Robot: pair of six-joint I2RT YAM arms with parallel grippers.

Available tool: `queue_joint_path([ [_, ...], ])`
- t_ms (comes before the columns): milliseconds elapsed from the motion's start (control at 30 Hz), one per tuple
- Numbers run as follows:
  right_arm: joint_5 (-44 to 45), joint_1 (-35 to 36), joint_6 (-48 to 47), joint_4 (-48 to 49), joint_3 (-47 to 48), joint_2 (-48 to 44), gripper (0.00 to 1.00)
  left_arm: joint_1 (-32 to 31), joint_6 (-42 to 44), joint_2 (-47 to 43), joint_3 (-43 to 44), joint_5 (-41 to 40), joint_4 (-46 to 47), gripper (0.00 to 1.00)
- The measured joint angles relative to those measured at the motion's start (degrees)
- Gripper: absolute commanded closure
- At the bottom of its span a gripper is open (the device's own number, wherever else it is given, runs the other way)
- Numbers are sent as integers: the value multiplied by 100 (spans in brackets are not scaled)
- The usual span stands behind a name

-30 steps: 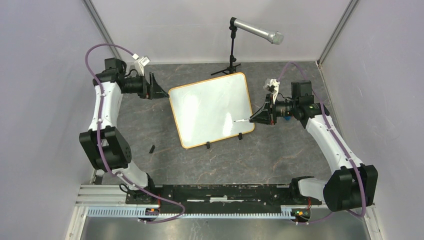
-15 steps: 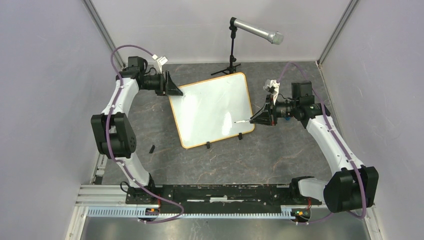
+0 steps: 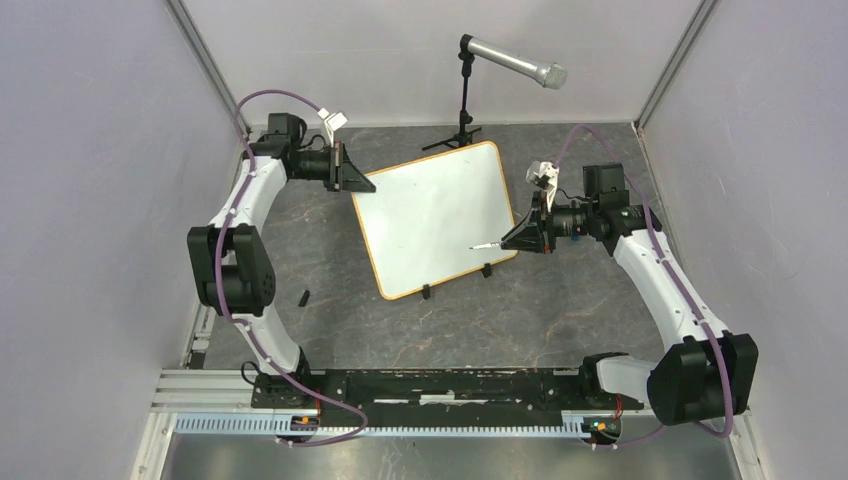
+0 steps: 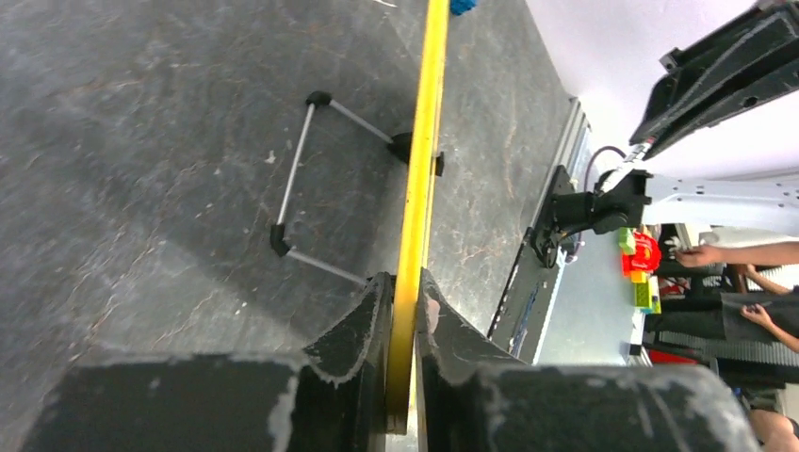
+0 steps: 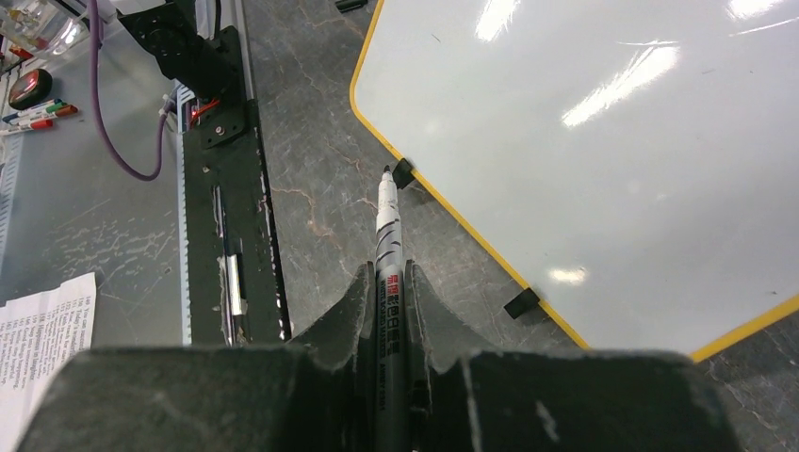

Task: Write a sentence on the whiteboard
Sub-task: Adjust the whiteboard on the whiteboard stand.

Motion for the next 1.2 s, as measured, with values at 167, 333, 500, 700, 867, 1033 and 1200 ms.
queue_joint_path([
  [167,0,0,-26,-31,4,0,100,-203,2,0,-166,247,203,97],
  [333,0,0,-92,-68,4,0,100,-238,138,0,-339,302,144,98],
  [500,-2,0,-175,-149,4,0,100,-166,695,0,-334,376,-380,98],
  [700,-4,0,-234,-181,4,0,100,44,1692,2,-144,343,-1631,98],
  [867,-4,0,-243,-184,4,0,100,221,2282,55,72,319,-2385,97],
  [1033,-7,0,-245,-184,4,0,100,273,2844,361,328,297,-2964,65],
  [1200,-11,0,-275,-188,4,0,100,282,2879,409,297,-133,-2959,30],
])
